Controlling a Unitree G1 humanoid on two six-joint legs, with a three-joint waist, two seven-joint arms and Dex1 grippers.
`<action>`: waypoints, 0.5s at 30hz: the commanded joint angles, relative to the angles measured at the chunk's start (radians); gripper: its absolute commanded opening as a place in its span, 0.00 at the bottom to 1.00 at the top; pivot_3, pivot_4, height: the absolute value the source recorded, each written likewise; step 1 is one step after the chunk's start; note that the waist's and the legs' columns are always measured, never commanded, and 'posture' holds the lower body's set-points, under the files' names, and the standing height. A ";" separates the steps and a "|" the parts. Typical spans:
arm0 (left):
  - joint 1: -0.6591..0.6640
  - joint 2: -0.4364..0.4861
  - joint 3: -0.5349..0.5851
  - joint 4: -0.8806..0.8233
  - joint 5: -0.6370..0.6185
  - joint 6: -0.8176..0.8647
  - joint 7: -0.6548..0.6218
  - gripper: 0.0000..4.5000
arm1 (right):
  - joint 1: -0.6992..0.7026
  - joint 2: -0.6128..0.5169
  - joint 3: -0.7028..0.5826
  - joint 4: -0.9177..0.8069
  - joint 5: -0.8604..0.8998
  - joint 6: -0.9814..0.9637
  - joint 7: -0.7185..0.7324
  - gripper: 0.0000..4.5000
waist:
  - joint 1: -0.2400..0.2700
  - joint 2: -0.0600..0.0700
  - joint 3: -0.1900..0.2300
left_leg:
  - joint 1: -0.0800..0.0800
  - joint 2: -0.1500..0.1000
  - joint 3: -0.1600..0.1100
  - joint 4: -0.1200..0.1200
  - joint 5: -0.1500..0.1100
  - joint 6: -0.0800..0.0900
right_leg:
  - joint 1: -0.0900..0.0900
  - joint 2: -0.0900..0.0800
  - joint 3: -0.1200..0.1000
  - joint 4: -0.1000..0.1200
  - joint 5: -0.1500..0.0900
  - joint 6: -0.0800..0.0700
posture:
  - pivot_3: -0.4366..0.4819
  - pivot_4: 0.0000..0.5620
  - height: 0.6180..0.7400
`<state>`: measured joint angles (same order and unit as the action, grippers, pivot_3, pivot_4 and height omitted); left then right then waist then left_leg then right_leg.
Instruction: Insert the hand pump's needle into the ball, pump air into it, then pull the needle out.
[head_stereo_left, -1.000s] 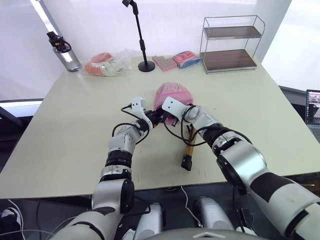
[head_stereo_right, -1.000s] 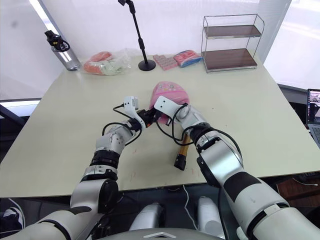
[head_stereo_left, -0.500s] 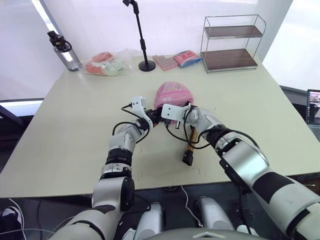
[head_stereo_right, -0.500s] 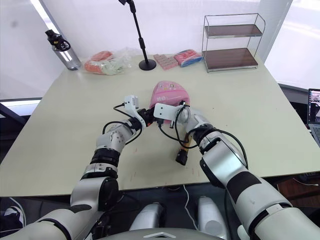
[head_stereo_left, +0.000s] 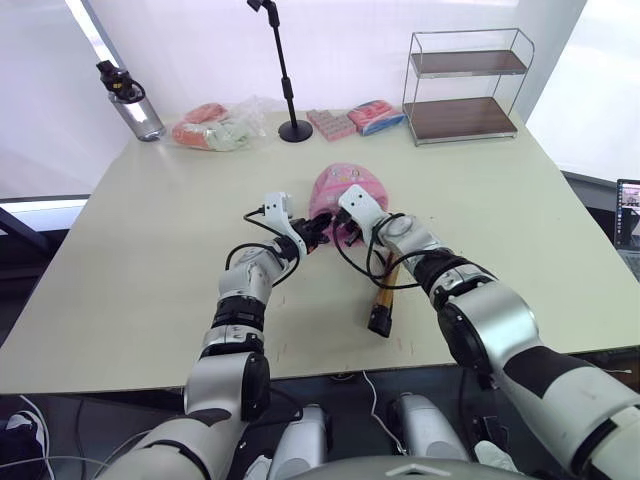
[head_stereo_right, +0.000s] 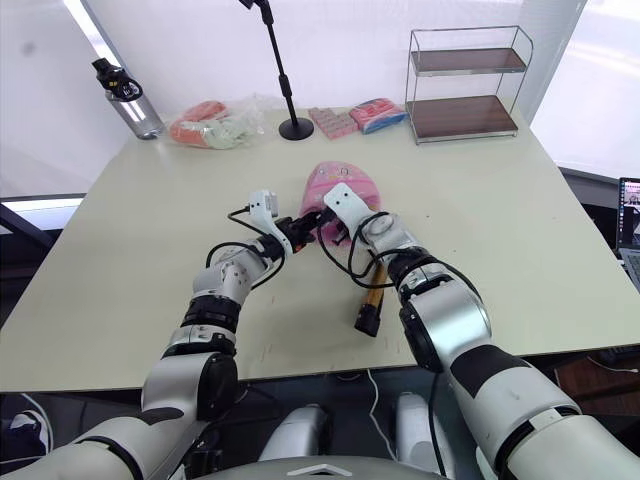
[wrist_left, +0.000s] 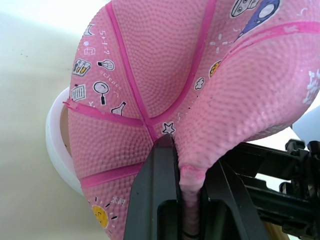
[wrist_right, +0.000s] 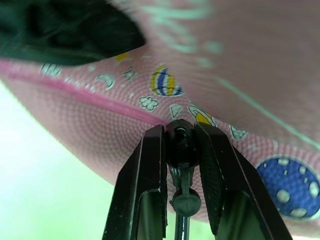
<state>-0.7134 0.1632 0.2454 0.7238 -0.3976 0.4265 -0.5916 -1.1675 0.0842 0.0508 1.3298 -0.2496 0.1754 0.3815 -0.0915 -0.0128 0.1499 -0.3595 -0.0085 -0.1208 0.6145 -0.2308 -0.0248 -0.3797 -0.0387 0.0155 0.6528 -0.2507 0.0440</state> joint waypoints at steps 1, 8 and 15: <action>0.021 -0.014 -0.022 0.063 0.011 0.046 -0.007 0.00 | 0.027 -0.007 -0.043 0.047 0.030 0.110 -0.041 0.09 | 0.001 0.000 0.000 | 0.000 0.000 0.000 0.000 0.000 0.000 | 0.000 0.000 0.000 0.000 0.000 0.000 | 0.48 0.27 0.93; 0.010 -0.012 -0.020 0.081 0.012 0.040 -0.008 0.00 | 0.028 -0.010 0.011 0.044 -0.021 0.078 -0.009 0.09 | 0.004 0.000 0.000 | 0.000 -0.001 0.000 0.000 0.000 0.000 | 0.000 -0.001 0.000 -0.001 0.000 0.000 | 0.48 0.27 0.93; -0.005 -0.009 -0.019 0.106 0.017 0.028 -0.013 0.00 | 0.014 -0.025 0.041 0.042 -0.041 0.063 0.020 0.09 | 0.006 0.000 0.000 | -0.001 -0.002 0.000 0.000 0.000 0.000 | 0.000 -0.001 0.000 -0.001 0.000 0.000 | 0.48 0.27 0.93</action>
<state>-0.7406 0.1658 0.2471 0.7732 -0.3973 0.4218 -0.6060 -1.1811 0.0730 0.0713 1.3231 -0.2620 0.2118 0.4067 -0.0855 -0.0125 0.1502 -0.3602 -0.0103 -0.1206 0.6144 -0.2310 -0.0250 -0.3798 -0.0396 0.0151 0.6518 -0.2507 0.0440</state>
